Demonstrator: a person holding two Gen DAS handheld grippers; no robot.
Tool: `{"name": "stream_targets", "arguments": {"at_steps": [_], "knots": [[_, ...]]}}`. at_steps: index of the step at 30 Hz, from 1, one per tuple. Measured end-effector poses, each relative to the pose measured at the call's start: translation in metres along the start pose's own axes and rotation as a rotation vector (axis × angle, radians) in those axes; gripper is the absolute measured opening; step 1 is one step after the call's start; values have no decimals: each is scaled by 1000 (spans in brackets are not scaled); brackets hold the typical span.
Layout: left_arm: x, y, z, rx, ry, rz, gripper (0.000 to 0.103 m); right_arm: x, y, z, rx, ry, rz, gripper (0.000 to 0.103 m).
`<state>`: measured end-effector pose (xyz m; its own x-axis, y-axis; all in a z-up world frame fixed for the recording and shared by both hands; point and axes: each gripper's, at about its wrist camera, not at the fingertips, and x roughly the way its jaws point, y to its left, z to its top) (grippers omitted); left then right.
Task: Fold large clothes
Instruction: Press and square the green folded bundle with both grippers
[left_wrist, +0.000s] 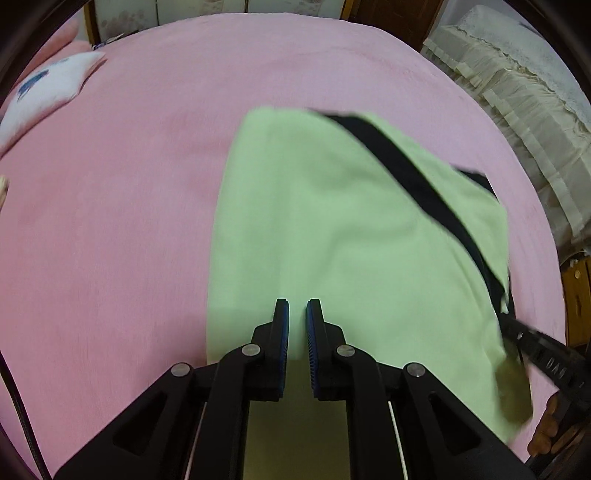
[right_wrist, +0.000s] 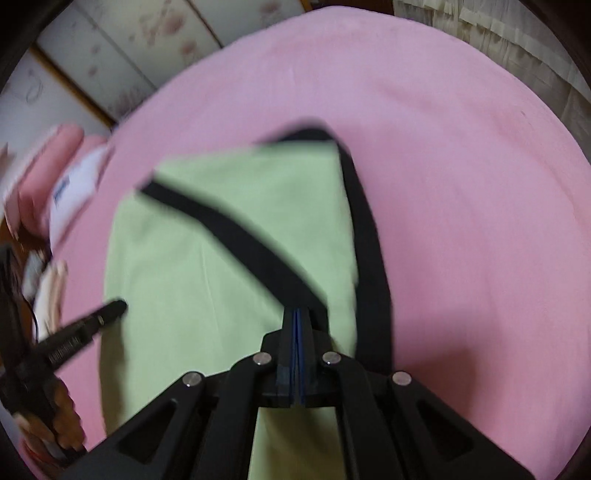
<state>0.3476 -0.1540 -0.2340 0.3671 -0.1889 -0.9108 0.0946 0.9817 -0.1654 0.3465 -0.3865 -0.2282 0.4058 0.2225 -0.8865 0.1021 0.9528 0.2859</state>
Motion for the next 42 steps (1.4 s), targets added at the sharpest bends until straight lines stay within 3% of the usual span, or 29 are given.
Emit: {"name": "stream_targets", "arguments": {"at_steps": [4,7,10,14,16,18,23,26,30,32,33,36,42], "knots": [[-23,-1,-36,73,17,-10,8,-28,9,-60,-101,22,-120,0],[-40,-2,-48,76,36,-13,10,-47,12,-82,-75,26,-166,0],[-49,-1,-60,41,78,-16,20,-66,22,-90,-34,21,-170,2],[-62,-6,-83,24,92,24,25,-84,5,-103,45,36,-119,2],[-69,-12,-94,34,115,43,51,-83,3,-106,65,65,-84,2],[-74,-18,-105,25,154,42,56,-85,1,-110,69,89,-68,5],[-86,-30,-124,41,225,53,61,-87,10,-117,88,132,-39,42],[-94,-33,-129,18,255,98,68,-92,17,-121,53,153,-42,44],[-103,-34,-132,-52,256,82,76,-100,25,-122,2,185,-72,50],[-107,-37,-132,-55,252,95,76,-109,28,-123,-10,167,-107,69],[-111,-39,-131,-49,250,111,77,-114,30,-122,-16,155,-138,72],[-119,-43,-128,-41,240,137,84,-122,35,-118,-35,166,-143,75],[-130,-44,-118,-44,232,130,85,-127,45,-106,-61,152,-154,75]]}}
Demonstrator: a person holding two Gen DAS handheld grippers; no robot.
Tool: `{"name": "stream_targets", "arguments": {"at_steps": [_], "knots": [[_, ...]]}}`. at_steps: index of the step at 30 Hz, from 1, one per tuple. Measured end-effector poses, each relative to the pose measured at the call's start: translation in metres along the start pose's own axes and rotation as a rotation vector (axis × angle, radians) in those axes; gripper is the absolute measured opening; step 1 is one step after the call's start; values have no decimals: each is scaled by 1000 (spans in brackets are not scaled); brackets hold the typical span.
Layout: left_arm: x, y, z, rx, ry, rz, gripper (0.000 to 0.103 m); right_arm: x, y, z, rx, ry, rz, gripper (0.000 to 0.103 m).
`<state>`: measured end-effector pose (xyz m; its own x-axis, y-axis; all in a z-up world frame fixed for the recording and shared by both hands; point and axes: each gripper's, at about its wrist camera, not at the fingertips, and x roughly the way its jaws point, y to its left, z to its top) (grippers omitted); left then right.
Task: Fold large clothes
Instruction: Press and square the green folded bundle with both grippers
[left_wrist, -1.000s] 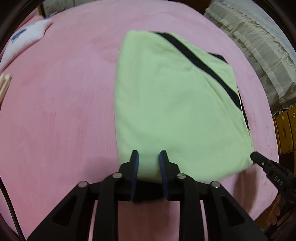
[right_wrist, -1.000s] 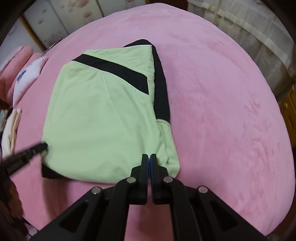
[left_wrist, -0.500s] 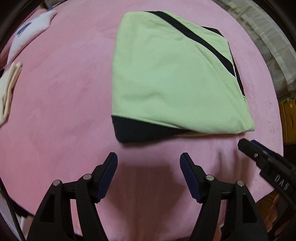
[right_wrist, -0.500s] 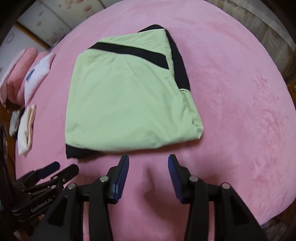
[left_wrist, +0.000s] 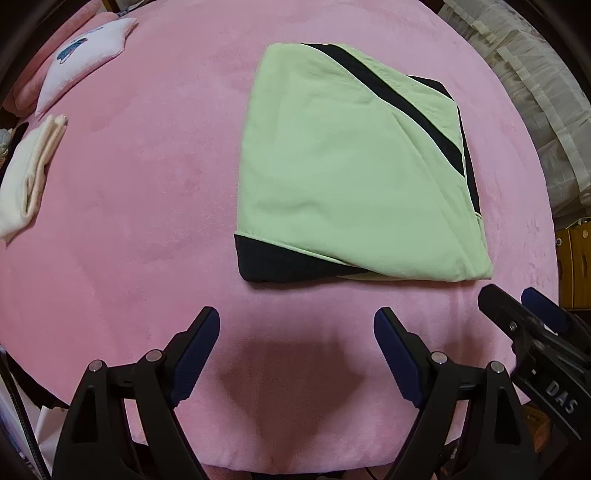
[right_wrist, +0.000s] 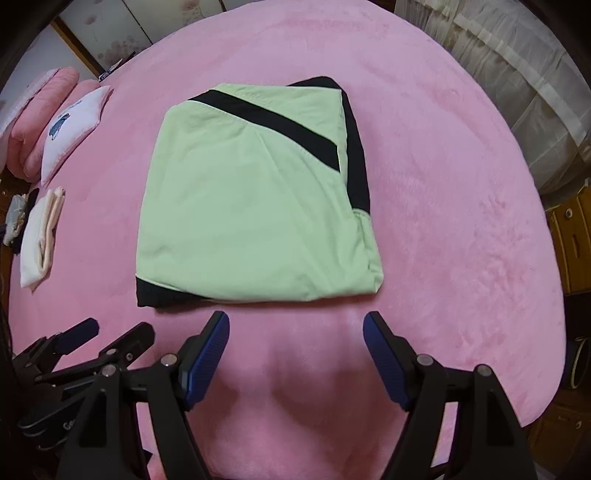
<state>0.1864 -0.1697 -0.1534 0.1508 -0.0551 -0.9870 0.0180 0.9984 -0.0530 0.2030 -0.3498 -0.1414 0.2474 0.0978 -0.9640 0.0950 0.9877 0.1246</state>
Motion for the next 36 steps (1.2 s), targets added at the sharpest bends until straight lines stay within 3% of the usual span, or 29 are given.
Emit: {"name": "stream_targets", "arguments": {"at_steps": [11,20,36], "knots": [[10,-1,6,-30,39,-67,89,6,-4,8,-14,2,-12,76],[16,-1,12,-38,23,-44,89,7,-6,12,-6,11,-3,81],[22,-4,25,-17,15,-20,89,15,-2,22,-25,22,-14,81]]}}
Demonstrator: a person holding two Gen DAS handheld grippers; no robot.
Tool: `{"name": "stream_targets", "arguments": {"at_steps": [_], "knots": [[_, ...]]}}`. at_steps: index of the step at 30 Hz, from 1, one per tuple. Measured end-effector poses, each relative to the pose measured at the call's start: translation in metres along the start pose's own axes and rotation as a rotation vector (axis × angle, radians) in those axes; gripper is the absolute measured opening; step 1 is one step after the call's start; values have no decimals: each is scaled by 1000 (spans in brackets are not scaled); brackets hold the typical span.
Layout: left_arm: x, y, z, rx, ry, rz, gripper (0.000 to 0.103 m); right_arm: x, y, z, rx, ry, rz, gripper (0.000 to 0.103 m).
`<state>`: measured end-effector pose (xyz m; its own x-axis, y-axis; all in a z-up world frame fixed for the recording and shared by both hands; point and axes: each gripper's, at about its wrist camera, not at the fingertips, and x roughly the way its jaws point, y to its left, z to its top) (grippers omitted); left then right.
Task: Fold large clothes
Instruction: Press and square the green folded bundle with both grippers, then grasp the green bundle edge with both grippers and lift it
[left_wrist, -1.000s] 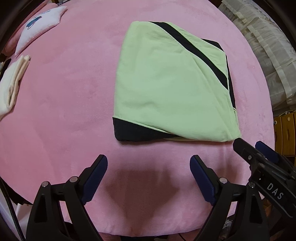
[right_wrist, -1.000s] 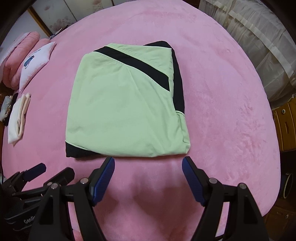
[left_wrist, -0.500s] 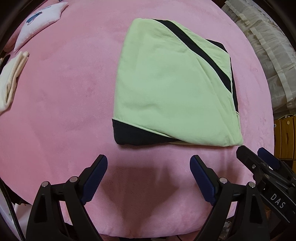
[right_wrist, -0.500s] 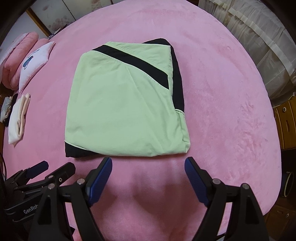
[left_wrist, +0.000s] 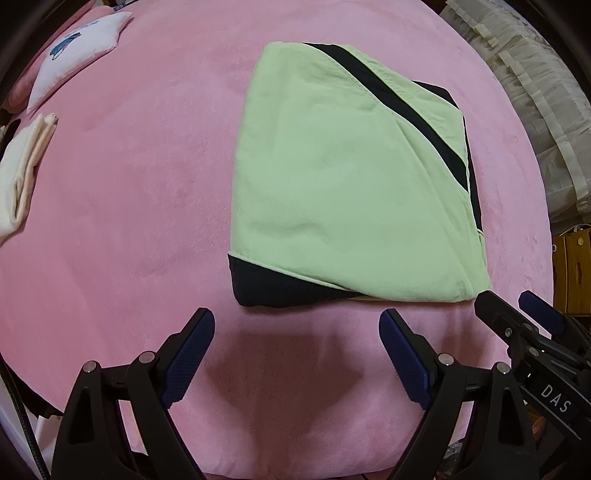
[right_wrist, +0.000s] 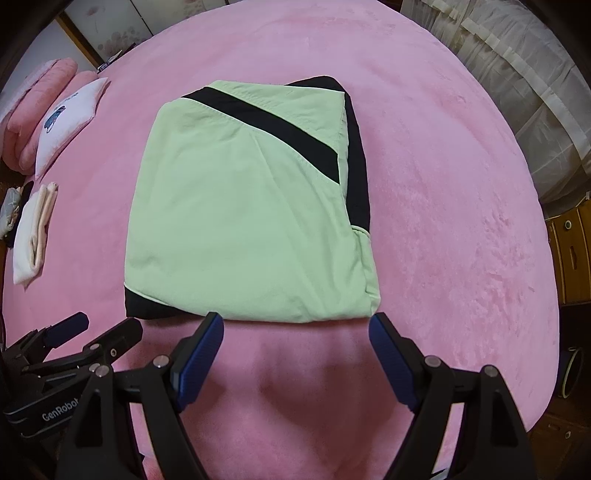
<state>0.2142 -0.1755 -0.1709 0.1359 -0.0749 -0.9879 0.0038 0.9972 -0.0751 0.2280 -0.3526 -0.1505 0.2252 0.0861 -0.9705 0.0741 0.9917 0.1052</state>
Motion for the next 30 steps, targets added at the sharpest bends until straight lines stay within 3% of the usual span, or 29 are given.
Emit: {"name": "stream_targets", "arguments": {"at_steps": [5,12,18,22,27,30], "knots": [[4,-1,7,8,2,10,89,6,-1,3,8,10,9,82],[18,13,29,12,-9,14,89,31,-28,7,62,49,151,81],[41,43,64,-35,-17,-120,89,54,-75,20,151,19,265,81],[60,60,89,-64,0,-169,89,76,-105,45,191,-19,362,81],[84,72,116,-95,35,-197,89,117,-121,82,214,84,517,81],[98,75,129,-95,59,-221,84,129,-119,98,190,91,593,81]]}}
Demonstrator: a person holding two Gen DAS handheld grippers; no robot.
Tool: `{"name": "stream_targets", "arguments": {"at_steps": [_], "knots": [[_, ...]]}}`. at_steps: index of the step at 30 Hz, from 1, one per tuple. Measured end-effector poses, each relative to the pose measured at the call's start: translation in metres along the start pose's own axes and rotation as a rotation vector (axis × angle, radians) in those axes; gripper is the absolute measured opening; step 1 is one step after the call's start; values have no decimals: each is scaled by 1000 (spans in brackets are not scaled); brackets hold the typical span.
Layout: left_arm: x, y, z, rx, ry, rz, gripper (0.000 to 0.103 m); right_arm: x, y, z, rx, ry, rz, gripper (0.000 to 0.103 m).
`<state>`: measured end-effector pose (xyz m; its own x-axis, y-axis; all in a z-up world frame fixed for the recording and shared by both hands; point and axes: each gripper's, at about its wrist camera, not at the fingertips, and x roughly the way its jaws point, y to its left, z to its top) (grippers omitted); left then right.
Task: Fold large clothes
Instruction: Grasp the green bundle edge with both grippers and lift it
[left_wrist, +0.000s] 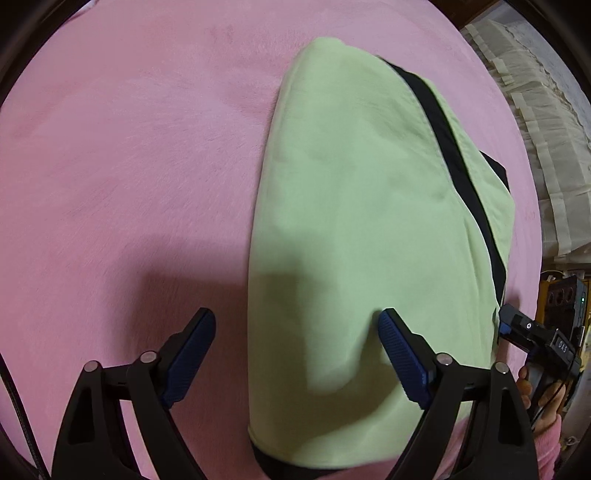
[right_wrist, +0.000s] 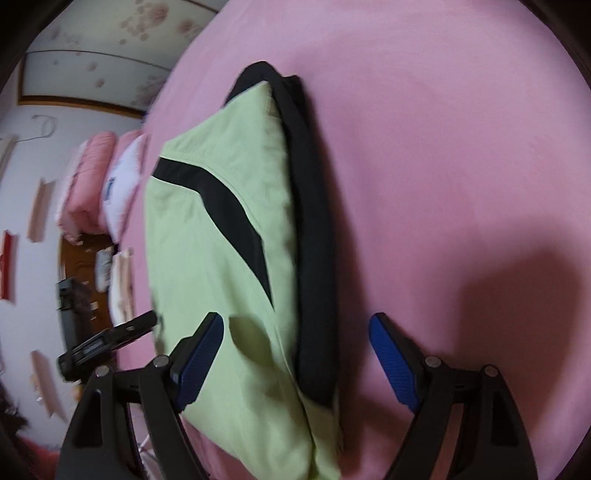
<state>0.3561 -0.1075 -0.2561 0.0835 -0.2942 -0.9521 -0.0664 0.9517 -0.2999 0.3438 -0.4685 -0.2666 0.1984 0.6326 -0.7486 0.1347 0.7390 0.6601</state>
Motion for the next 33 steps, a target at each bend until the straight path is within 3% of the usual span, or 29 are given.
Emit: {"name": "stream_targets", "arguments": {"at_steps": [4,6,9,11,12,14,17,19,24,28,33], "knots": [[9,0,15,-4,-3,-65,71,17,3,21,4,37,130,79],[12,-1,21,-19,-15,-58,71,32,8,27,12,68,171,74],[13,1,22,-35,-33,-62,71,45,20,28,-32,85,126,61],[14,2,20,-40,-39,-66,70,44,22,24,-49,75,104,43],[13,5,20,-40,-40,-66,68,43,21,21,-47,68,100,41],[14,5,20,-35,-30,-52,64,40,16,18,-17,56,138,31],[12,-10,26,-43,3,-27,48,39,14,15,22,46,175,20],[6,-12,30,-68,19,-21,35,38,18,14,19,40,185,17],[-9,-33,28,-20,5,16,22,29,35,0,9,-32,172,12],[-24,-50,21,23,-15,44,19,15,60,-19,-53,-106,151,10],[-45,-48,7,7,7,-4,19,-13,94,-45,-142,-149,71,10]]}}
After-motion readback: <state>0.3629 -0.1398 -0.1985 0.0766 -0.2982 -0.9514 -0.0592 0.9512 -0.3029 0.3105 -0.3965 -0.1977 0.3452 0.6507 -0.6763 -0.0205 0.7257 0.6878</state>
